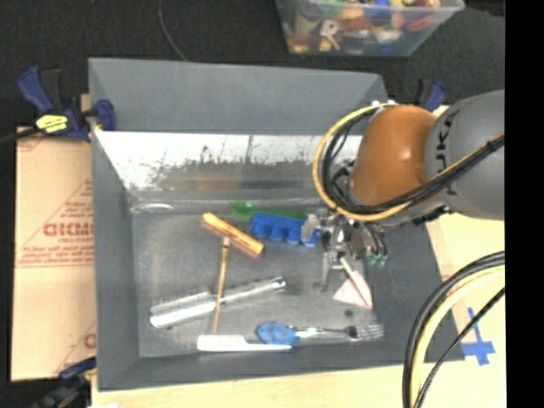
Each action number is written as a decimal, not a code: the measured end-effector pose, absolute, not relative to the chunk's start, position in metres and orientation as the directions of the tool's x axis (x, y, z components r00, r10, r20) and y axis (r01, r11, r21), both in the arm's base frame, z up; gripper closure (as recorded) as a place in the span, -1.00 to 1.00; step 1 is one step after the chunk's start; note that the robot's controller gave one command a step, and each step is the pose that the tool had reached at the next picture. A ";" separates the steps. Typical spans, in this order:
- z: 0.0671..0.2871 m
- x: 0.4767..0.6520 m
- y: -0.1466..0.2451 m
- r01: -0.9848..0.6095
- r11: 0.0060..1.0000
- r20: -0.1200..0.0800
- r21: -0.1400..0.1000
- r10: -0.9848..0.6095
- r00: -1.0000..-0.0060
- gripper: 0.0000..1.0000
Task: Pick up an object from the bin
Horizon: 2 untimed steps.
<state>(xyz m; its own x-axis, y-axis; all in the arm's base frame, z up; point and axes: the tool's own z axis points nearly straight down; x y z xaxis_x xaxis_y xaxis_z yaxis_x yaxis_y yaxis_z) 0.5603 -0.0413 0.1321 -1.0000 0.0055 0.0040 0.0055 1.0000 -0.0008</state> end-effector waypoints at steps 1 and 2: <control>0.136 0.562 -0.041 0.004 1.000 -0.004 -0.001 0.004 -1.000 -1.00; 0.073 0.628 -0.025 0.087 0.996 -0.013 0.001 0.087 -0.996 -1.00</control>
Offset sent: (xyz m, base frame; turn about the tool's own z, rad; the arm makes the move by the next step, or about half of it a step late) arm 0.0646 0.0171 -0.0621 0.0823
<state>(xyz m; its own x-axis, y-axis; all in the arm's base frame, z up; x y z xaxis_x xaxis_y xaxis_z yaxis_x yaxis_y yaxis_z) 0.6279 -0.0245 0.0731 -0.9962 0.0867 -0.0127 0.0867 0.9962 0.0008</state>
